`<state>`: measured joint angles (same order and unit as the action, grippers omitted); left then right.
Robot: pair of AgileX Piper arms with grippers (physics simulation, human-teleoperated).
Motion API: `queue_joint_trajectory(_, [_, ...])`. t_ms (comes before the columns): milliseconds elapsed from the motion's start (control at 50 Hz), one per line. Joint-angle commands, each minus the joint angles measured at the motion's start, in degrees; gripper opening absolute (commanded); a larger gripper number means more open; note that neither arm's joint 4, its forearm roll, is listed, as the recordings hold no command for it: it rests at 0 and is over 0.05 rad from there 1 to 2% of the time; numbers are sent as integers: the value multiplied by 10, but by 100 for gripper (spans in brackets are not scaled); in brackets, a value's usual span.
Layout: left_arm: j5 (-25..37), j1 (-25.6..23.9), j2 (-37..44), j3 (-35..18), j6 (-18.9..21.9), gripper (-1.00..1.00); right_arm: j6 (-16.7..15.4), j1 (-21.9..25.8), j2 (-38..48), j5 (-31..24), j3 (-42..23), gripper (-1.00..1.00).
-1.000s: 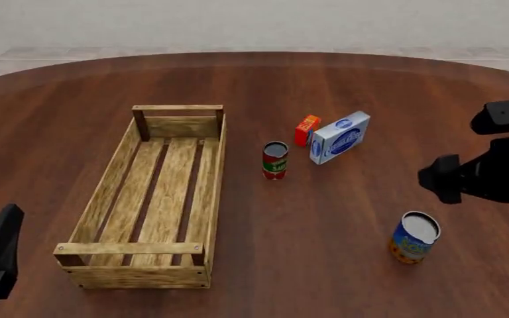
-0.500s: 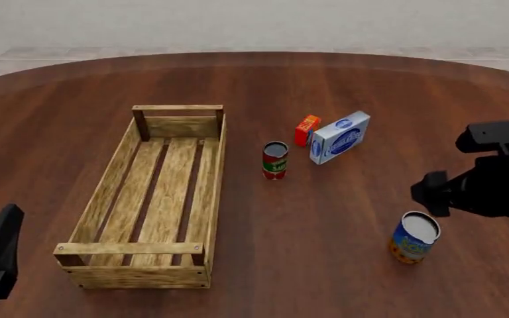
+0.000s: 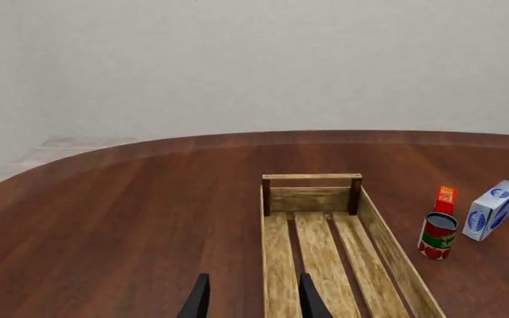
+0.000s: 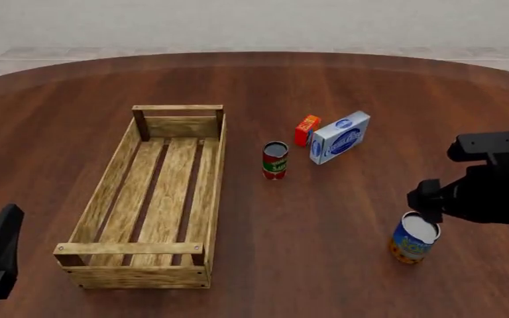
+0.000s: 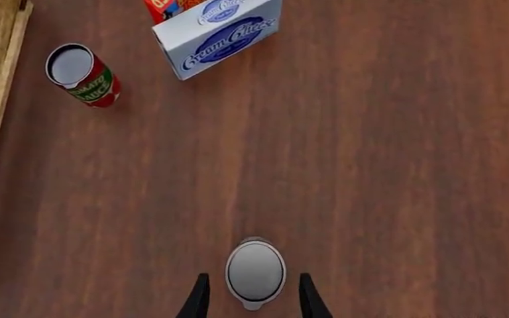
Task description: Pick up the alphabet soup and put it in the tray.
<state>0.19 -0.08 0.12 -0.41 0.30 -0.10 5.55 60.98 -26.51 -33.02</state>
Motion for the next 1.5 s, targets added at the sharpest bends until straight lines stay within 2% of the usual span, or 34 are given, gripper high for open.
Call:
queue_joint_trajectory(20, [0,0,0,0,0,100,1,-2,12,12,6,100])
queue_joint_trajectory(1500, [0,0,0,0,0,100,24,0,122,117,49,100])
